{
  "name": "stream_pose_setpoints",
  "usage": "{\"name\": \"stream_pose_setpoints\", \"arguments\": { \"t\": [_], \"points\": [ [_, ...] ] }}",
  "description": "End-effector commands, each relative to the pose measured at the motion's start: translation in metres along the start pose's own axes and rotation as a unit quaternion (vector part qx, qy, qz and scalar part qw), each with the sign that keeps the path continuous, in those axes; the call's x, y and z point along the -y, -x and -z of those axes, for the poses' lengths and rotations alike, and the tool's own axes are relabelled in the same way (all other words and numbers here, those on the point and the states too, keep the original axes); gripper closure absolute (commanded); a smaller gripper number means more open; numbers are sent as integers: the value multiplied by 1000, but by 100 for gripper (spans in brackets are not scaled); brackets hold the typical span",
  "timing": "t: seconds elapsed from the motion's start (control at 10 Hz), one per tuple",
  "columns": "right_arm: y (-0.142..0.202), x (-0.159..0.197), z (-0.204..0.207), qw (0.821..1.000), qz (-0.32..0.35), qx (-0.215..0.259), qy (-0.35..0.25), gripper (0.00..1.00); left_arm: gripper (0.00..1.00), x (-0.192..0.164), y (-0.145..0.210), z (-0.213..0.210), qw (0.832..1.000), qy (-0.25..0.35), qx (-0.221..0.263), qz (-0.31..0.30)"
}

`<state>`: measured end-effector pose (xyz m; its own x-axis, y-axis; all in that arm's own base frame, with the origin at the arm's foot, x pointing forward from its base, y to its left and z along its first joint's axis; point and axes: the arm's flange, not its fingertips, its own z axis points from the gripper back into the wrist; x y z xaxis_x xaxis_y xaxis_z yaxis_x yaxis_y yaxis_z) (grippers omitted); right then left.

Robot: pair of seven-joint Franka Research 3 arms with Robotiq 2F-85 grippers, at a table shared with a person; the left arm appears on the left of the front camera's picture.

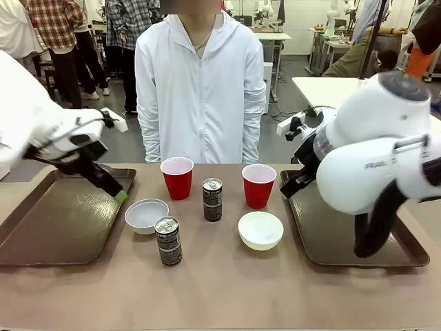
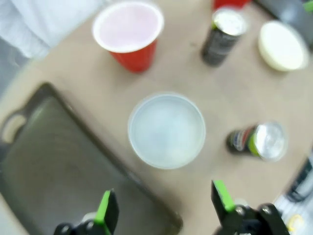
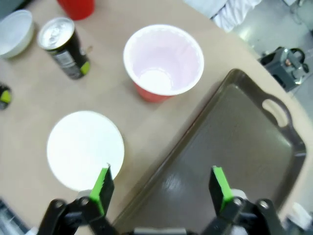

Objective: Prepare tableware on both trays.
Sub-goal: Pick up a Picnic Bowl from the table and place it on a Handle tray.

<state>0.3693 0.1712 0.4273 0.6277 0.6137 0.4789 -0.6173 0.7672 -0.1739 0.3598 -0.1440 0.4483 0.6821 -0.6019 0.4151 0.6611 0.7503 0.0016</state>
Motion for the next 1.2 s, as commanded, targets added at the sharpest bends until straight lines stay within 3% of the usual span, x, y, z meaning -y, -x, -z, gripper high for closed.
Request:
{"name": "stream_pose_setpoints", "arguments": {
  "t": [0.0, 0.3, 0.4, 0.5, 0.6, 0.7, 0.8, 1.0, 1.1],
  "points": [
    [76, -32, -61, 999, 11, -41, -8, 0, 0, -4, 50, -42, 998, 4, -60, 18],
    [130, -52, -98, 991, 63, -122, 3, 0, 0, 7, 89, -74, 994, -1, -107, 6],
    [19, -15, -79, 997, 23, -75, -6, 0, 0, -7, 48, -63, 996, 11, -88, 1],
    [19, -15, -79, 997, 23, -75, -6, 0, 0, -7, 48, -63, 996, 11, -88, 1],
    [35, -23, -112, 994, 42, -103, -2, 0, 0, -7, 48, -63, 996, 11, -88, 1],
    [38, 3, -81, 979, 113, -61, -156, 0, 0, -6, 58, -77, 995, 7, -101, -3],
    [63, 38, -71, 950, 189, -39, -245, 0, 0, -20, 67, -74, 993, 63, -84, -43],
    [108, 87, -78, 912, 285, 15, -295, 0, 0, -63, 80, -67, 978, 170, -58, -103],
    [131, 112, -84, 890, 319, 48, -324, 0, 0, -82, 91, -58, 961, 244, -49, -120]
  ]
}}
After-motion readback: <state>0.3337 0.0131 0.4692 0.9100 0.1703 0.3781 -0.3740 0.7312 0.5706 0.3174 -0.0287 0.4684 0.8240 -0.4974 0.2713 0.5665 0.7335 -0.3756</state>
